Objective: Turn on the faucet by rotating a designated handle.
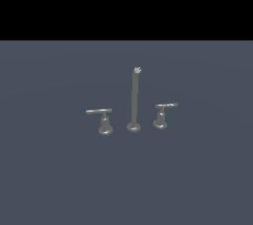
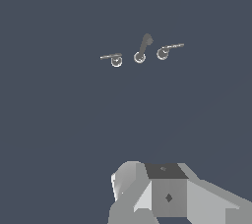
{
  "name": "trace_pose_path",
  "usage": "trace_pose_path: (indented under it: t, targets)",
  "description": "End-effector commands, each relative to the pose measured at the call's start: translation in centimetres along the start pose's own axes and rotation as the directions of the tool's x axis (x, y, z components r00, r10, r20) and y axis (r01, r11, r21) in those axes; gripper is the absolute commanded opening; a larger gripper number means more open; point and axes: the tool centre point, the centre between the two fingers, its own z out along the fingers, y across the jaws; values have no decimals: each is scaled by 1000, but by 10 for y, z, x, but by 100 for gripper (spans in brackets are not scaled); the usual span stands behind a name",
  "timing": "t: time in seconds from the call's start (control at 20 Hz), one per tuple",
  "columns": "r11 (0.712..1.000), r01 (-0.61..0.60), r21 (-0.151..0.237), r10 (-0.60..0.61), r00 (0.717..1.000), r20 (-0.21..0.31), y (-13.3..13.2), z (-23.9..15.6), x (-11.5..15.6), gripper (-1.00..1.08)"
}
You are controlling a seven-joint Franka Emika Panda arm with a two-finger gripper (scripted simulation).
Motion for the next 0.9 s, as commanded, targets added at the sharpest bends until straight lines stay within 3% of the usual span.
trace_pose_path:
  t: [0.0, 0.85]
  targets:
    - [1000, 0, 0, 0, 1000, 0, 0, 0, 0, -100]
    - [1000, -9, -12, 9, 1000, 0, 11, 3, 15, -100]
